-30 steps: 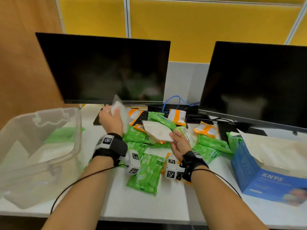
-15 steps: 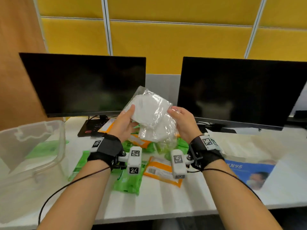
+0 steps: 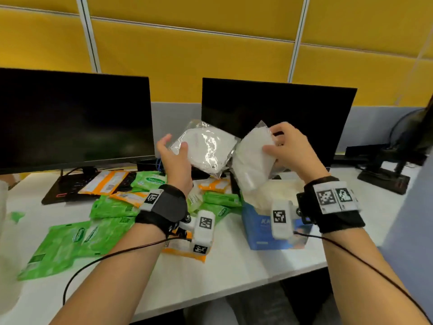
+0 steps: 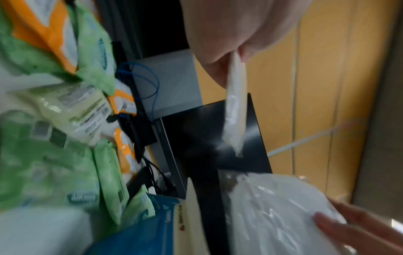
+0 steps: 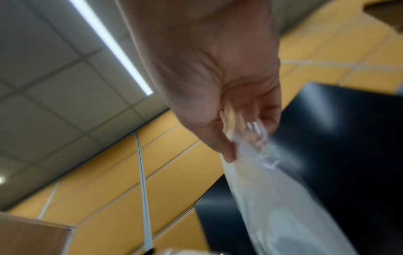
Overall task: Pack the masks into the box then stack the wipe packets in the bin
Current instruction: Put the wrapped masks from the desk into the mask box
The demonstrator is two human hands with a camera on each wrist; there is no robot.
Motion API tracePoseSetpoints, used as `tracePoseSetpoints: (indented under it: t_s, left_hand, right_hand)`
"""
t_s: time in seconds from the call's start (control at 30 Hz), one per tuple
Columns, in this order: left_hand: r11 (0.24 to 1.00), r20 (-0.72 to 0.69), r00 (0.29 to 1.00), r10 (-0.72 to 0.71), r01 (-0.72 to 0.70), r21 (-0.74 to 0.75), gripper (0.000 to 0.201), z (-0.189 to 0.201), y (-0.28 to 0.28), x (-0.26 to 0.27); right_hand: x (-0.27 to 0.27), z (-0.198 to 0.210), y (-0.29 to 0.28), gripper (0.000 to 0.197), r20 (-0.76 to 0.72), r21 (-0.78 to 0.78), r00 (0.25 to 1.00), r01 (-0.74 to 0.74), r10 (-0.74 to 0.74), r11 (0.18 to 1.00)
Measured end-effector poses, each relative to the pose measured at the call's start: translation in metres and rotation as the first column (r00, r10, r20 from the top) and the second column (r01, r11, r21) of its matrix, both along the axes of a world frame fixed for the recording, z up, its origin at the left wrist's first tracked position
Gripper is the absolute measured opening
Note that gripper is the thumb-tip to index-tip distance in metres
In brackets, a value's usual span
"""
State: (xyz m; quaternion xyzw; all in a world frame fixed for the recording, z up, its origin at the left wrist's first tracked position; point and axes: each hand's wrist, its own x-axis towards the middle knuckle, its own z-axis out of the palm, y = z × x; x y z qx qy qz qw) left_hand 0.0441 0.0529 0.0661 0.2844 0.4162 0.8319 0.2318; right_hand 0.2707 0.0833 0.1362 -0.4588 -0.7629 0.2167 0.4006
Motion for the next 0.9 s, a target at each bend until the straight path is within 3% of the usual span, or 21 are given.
tracePoseSetpoints:
  t_s: [0.07, 0.1, 0.17, 0.23, 0.37, 0.47, 0.57, 0.67, 0.73, 0.9]
  left_hand:
    - [0.986, -0.24, 0.956, 0.169, -0.167, 0.029, 0.042, 0.005, -0.003, 0.011]
    - [0.973, -0.388, 0.895, 0.22, -0.229, 0.022, 0.041, 0.008, -0.005, 0.015]
    - [0.959, -0.654, 0.731, 0.195, -0.282, -0.029, 0.046, 0.014, -0.007, 0.026]
    - [0.949, -0.785, 0.617, 0.054, -0.277, -0.152, 0.047, 0.013, -0.003, 0.033]
    - [0.839, -0.796, 0.565, -0.215, -0.311, -0.447, 0.029, 0.0, 0.009, 0.051]
    - [0.794, -0.797, 0.5, -0.339, -0.303, -0.528, 0.057, -0.012, 0.013, 0.07]
    - [0.725, -0.76, 0.447, -0.472, -0.294, -0.623, 0.051, -0.024, 0.017, 0.082]
    - [0.698, -0.696, 0.486, -0.529, -0.217, -0.682, 0.04, -0.032, 0.023, 0.081]
    - [0.688, -0.66, 0.537, -0.525, -0.189, -0.701, 0.045, -0.032, 0.021, 0.074]
    - [0.69, -0.704, 0.561, -0.435, -0.295, -0.661, 0.044, -0.023, 0.01, 0.045]
  right_hand:
    - [0.02, 0.004, 0.002, 0.035, 0.089, 0.128, 0.985, 0.137, -0.149, 0.982]
    - [0.027, 0.004, 0.004, 0.033, 0.14, 0.142, 0.973, 0.165, -0.185, 0.976]
    - [0.037, -0.001, 0.007, 0.034, 0.256, 0.141, 0.939, 0.201, -0.232, 0.969]
    - [0.038, -0.009, 0.011, 0.034, 0.297, 0.105, 0.927, 0.205, -0.228, 0.973]
    - [0.028, -0.027, 0.016, 0.031, 0.288, -0.002, 0.942, 0.182, -0.174, 0.983]
    - [0.018, -0.039, 0.019, 0.03, 0.387, -0.017, 0.906, 0.19, -0.169, 0.982]
    - [0.008, -0.051, 0.022, 0.035, 0.45, -0.066, 0.89, 0.119, -0.077, 0.991]
    - [-0.004, -0.067, 0.022, 0.039, 0.464, -0.127, 0.886, 0.033, 0.03, 0.991]
    - [-0.013, -0.077, 0.022, 0.038, 0.464, -0.142, 0.884, 0.009, 0.059, 0.99]
    - [-0.041, -0.089, 0.015, 0.02, 0.401, -0.303, 0.888, -0.103, 0.225, 0.947]
